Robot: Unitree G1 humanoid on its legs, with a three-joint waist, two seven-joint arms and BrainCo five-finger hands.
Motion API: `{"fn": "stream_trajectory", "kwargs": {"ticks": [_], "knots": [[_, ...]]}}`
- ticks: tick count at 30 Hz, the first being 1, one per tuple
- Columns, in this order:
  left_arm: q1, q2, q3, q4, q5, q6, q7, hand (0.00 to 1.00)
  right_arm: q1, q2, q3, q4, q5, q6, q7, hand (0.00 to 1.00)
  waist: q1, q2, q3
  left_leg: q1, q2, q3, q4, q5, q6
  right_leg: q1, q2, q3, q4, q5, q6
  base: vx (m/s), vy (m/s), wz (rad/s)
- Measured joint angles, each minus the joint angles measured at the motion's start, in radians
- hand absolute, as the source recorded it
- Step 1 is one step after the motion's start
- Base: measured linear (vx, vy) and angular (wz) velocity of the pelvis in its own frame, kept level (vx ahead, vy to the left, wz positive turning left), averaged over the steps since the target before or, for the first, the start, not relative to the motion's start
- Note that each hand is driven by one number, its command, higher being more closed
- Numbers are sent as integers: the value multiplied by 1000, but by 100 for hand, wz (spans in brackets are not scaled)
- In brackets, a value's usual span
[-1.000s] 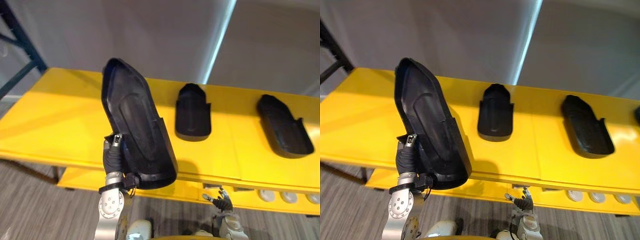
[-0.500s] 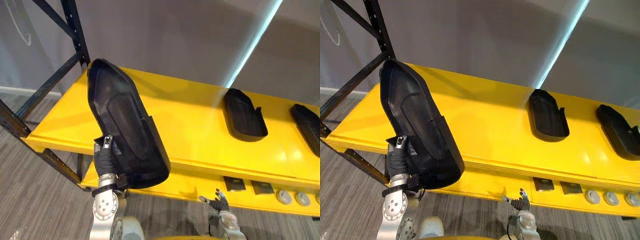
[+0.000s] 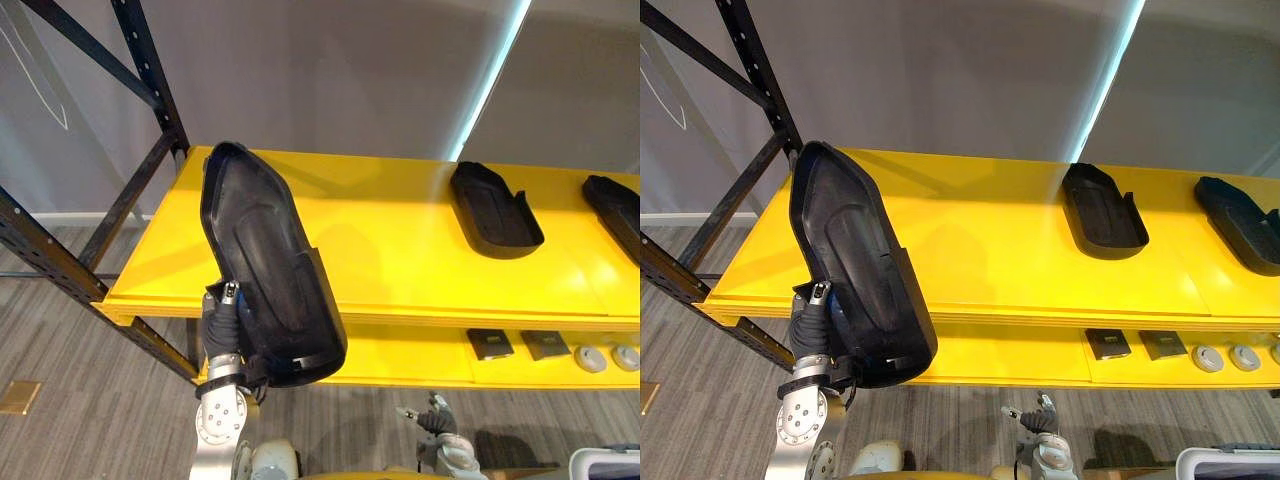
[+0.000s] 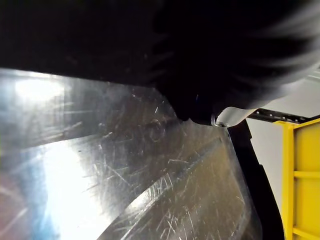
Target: Walk over and take plastic housings, then place them on the shelf
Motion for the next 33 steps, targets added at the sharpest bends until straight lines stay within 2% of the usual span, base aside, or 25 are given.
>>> {"fn": "stream_trajectory", "kwargs": {"ticks": [3,8,14,20,22,26,28,33], "knots": [[0,-1,0,6,1,1,-16,100,2,0,9,5,0,0,0,0,-2,9,-1,11,25,14,-20,11,-2,28,31,22,-79,51,-8,11,-11,-28],[0,-3,-16,25,15,10,-17,100,21,-3,12,12,-2,0,1,0,-5,27,-16,33,37,27,-61,34,-8,51,50,45,-149,99,-16,-22,1,-17],[-18,31,-4,72,96,58,8,100,40,-11,14,48,-13,1,3,0,-4,38,-42,48,47,40,-117,62,-23,52,69,68,-202,143,-24,-75,-14,-12],[-220,112,67,143,180,109,57,100,54,-17,35,47,-34,2,23,0,-13,29,-59,53,60,64,-157,87,-39,51,85,97,-256,187,-24,-52,-10,-15],[-310,137,96,192,204,117,75,100,63,-17,35,47,-36,2,27,0,-32,24,-65,53,59,65,-163,94,-35,52,86,99,-267,195,-27,0,0,0],[-431,184,111,275,225,154,95,100,67,-16,35,48,-42,2,44,0,-43,24,-66,53,59,78,-166,97,-35,52,92,115,-284,207,-27,16,11,-12],[-489,205,140,331,241,166,96,100,67,-16,35,48,-42,2,45,0,-58,23,-67,52,57,84,-178,106,-34,48,94,121,-296,214,-28,30,-3,-9],[-577,230,163,425,241,197,114,100,68,-17,34,49,-42,2,46,0,-60,23,-67,49,59,90,-193,111,-39,32,100,139,-301,220,-34,23,-13,-11]]}}
